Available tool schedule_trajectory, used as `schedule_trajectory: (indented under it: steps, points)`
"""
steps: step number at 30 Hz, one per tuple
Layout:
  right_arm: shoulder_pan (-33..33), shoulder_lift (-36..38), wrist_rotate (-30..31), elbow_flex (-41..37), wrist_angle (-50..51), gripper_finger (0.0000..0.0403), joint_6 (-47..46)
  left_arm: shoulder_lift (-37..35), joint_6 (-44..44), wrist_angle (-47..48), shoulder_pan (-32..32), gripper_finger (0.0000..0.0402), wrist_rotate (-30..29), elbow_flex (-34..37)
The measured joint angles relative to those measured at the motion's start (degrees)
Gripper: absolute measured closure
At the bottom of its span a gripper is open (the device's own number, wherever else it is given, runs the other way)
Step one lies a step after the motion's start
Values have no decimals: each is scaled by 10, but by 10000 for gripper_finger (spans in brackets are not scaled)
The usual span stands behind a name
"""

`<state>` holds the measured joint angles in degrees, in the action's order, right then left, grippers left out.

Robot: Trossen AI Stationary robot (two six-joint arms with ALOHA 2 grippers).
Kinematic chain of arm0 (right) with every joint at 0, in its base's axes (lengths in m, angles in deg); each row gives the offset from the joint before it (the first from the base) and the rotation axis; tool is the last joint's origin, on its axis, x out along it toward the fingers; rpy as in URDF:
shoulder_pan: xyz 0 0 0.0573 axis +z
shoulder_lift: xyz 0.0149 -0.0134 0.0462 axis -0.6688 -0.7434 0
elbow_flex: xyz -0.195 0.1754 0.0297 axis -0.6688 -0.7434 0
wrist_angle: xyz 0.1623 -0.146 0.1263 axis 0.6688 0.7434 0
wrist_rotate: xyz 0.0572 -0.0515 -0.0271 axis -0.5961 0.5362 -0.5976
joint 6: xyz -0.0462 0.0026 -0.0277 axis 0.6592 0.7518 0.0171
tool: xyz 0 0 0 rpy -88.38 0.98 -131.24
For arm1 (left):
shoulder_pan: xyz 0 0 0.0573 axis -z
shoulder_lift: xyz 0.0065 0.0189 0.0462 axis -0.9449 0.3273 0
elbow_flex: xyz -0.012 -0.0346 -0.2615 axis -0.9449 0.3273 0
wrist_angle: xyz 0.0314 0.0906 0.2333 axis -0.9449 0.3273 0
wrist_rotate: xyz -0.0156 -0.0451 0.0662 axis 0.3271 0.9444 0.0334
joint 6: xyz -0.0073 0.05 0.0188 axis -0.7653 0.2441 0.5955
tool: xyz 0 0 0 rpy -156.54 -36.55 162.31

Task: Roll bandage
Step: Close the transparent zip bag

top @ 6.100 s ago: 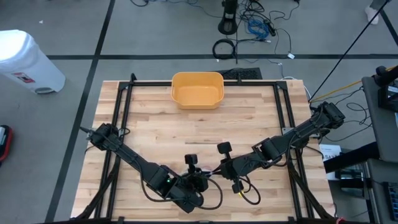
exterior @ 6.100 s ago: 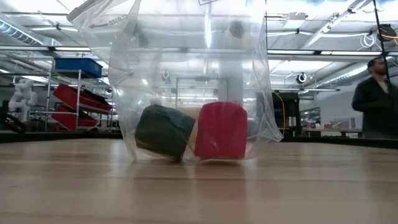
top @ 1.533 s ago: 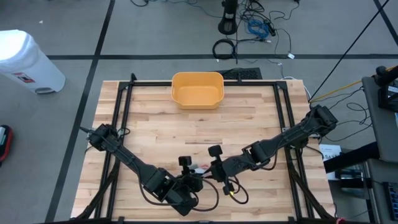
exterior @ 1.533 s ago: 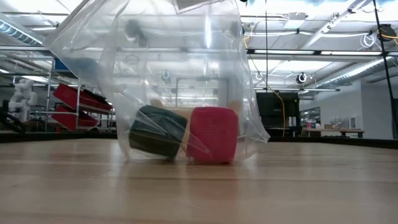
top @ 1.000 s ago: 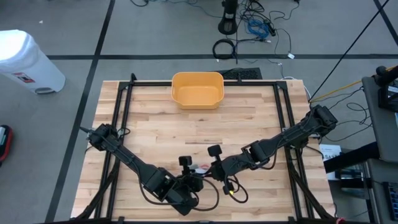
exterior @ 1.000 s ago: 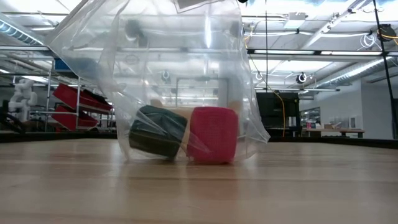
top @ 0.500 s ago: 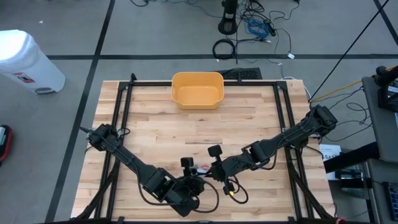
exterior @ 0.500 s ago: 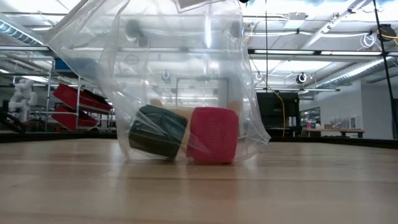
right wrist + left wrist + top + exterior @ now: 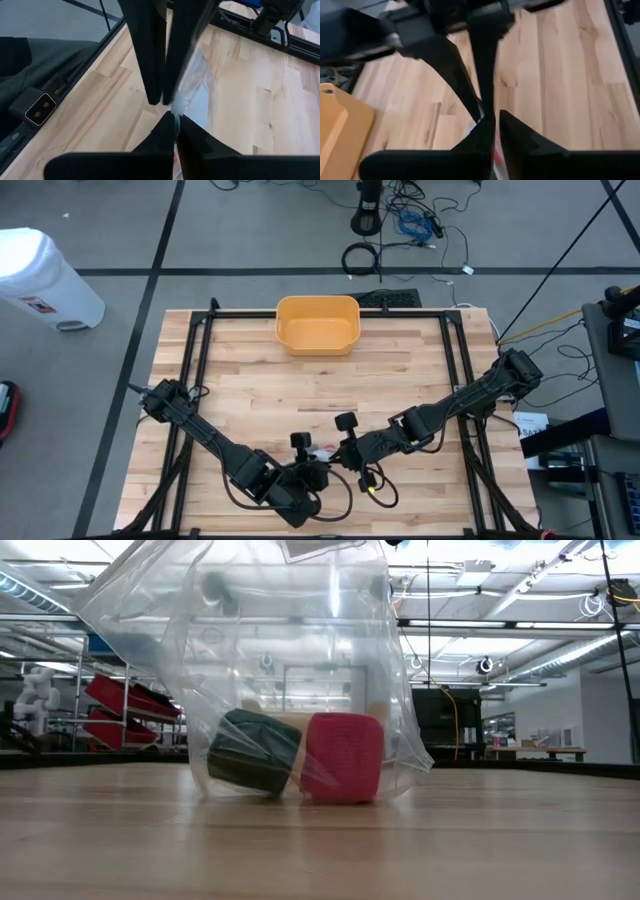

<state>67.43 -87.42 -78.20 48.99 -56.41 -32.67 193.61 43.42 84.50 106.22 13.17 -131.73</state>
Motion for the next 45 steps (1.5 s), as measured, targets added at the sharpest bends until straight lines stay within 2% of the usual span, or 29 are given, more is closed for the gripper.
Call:
schedule_trajectory:
  steps: [4,8,11,18,22,45]
  points:
    - [0,0,0,0,0,403,0,0,-15,23,0,388,16,0]
    - [0,0,2,0,0,403,0,0,-17,29,4,384,-13,0]
    - [0,0,2,0,1,403,0,0,-12,29,7,362,-20,0]
    - [0,0,0,0,3,403,0,0,-7,29,7,282,-25,0]
    - [0,0,0,0,3,403,0,0,2,29,7,258,-31,0]
    - [0,0,0,0,4,403,0,6,1,31,-5,300,2,1]
